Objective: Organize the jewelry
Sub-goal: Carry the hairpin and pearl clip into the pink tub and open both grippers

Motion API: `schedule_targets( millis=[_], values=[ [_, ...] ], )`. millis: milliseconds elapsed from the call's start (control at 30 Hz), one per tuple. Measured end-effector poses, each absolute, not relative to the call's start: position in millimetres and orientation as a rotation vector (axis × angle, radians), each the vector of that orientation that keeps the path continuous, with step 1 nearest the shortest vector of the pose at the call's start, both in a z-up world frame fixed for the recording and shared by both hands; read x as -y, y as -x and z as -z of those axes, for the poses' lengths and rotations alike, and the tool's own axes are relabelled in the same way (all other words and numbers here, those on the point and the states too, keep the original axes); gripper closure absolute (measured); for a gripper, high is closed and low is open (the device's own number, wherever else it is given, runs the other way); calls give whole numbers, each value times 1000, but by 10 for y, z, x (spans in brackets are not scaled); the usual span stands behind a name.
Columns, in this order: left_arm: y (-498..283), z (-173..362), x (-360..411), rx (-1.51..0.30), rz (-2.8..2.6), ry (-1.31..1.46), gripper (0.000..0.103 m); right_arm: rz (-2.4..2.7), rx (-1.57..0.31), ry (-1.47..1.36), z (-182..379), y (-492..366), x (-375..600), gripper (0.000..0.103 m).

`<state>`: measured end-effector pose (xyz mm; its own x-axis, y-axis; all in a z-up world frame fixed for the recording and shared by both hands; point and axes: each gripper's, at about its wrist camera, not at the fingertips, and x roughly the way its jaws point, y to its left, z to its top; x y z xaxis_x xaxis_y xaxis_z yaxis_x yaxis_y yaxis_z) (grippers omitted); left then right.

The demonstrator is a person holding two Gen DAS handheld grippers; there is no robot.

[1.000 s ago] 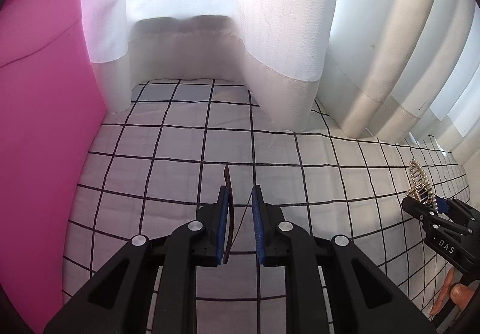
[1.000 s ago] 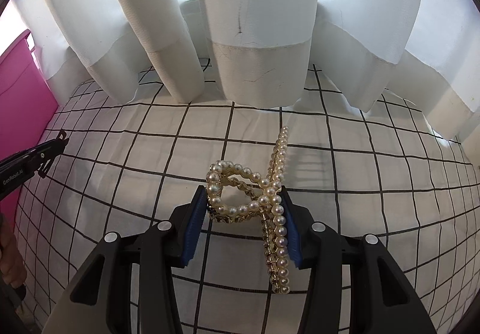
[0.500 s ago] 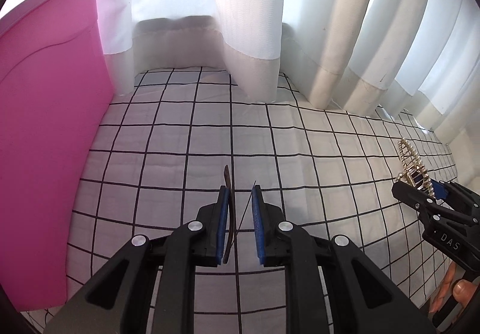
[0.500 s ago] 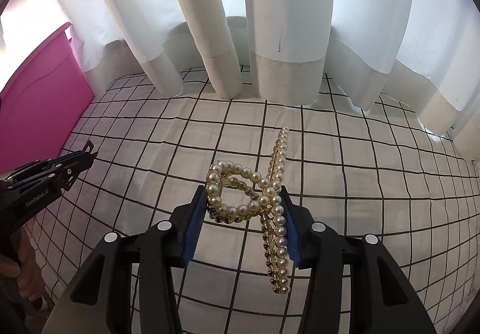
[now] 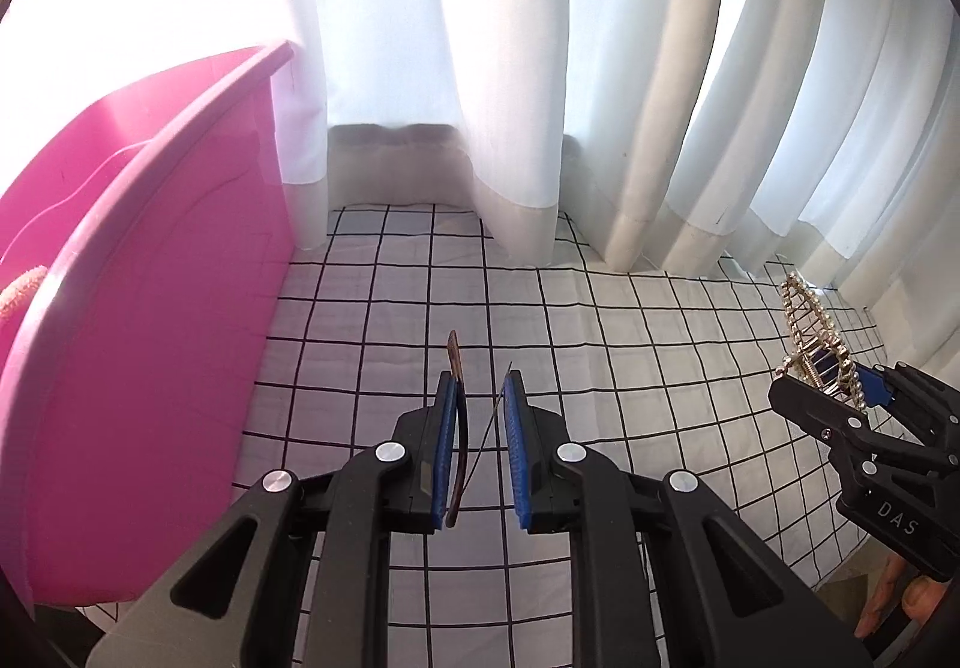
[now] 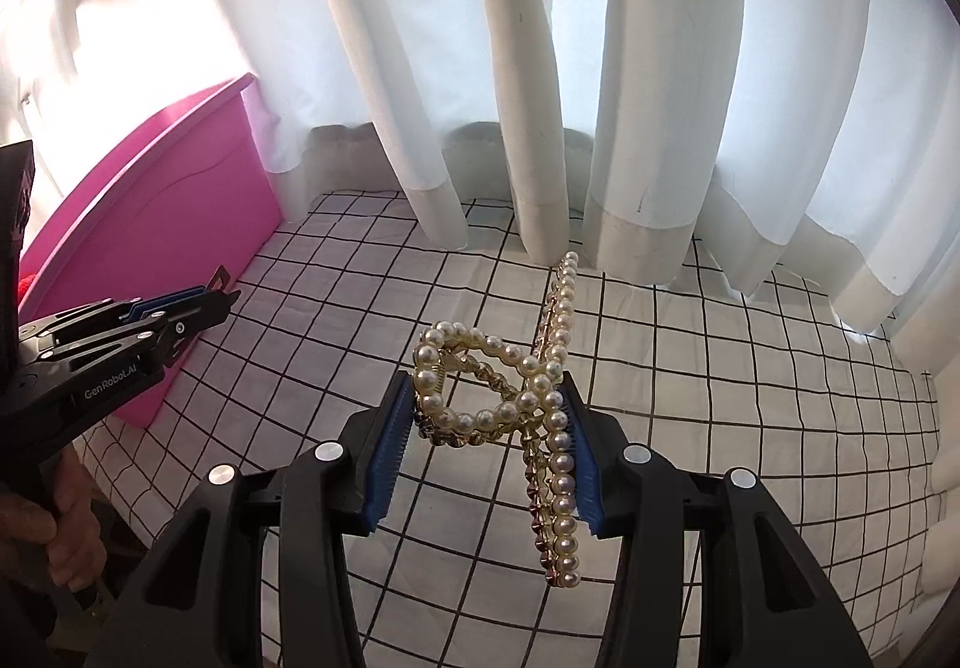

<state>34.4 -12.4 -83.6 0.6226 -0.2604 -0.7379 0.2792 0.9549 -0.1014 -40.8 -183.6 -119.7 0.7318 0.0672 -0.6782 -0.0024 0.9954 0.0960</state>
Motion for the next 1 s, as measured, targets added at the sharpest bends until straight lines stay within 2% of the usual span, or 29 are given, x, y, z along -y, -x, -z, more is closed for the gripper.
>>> schedule_targets(
  millis=[567,1000],
  values=[
    [-107,-97,-841,-662,154,97,86,-223,-579,31,252,280,1045,57],
    [-41,-362,-1758,-584,-38,145,86,-397,-521,110,-175,-136,198,57]
  ],
)
